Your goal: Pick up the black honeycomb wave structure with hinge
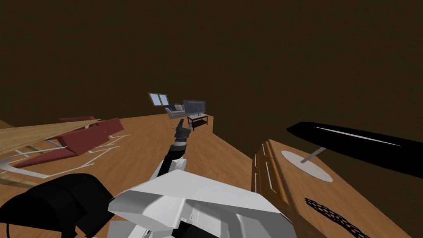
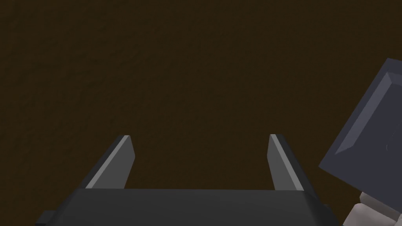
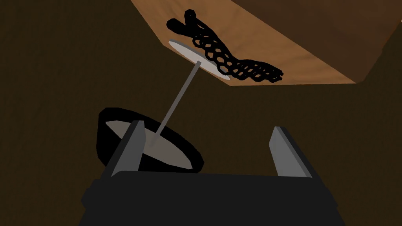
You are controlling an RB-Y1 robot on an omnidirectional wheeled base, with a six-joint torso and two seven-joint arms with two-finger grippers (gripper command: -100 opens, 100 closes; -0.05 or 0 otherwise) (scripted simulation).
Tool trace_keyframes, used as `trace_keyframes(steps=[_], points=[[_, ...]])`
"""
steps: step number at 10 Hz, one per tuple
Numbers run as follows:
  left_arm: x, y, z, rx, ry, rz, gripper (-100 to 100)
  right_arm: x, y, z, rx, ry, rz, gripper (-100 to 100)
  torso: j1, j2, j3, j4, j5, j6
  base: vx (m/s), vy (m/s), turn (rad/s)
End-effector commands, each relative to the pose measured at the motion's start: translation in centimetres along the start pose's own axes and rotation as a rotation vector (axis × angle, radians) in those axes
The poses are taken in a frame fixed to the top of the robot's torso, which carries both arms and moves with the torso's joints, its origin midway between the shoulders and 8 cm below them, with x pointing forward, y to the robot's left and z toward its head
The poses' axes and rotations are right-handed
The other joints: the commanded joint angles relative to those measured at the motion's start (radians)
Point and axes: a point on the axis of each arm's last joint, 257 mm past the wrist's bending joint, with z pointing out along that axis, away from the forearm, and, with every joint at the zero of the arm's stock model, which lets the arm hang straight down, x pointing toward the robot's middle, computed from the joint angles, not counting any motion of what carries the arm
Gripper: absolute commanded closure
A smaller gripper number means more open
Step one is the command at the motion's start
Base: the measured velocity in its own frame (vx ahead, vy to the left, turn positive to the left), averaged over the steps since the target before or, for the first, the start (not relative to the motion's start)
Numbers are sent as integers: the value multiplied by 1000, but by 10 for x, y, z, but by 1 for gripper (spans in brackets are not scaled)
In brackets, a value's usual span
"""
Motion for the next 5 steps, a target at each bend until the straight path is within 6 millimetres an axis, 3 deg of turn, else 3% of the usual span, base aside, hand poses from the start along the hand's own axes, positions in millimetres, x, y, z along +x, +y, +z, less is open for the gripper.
trace_keyframes(steps=[1,2,3,4,5], points=[[0,0,0,0,0,0,0,22,-25,-9,36,51,-88,-100,0,0,0,0,0,0,-52,-8,455],[0,0,0,0,0,0,0,30,-26,-11,40,66,-84,-100,0,0,0,0,0,0,-39,-14,254],[0,0,0,0,0,0,0,51,-45,-22,68,118,-149,-100,0,-1,0,0,0,1,-38,-12,369],[0,0,0,0,0,0,0,53,-45,-22,68,121,-148,-100,0,-1,0,0,0,1,-31,-17,292],[0,0,0,0,0,0,0,67,-62,-32,90,159,-213,-100,-1,-1,-1,0,0,1,-34,-18,373]])
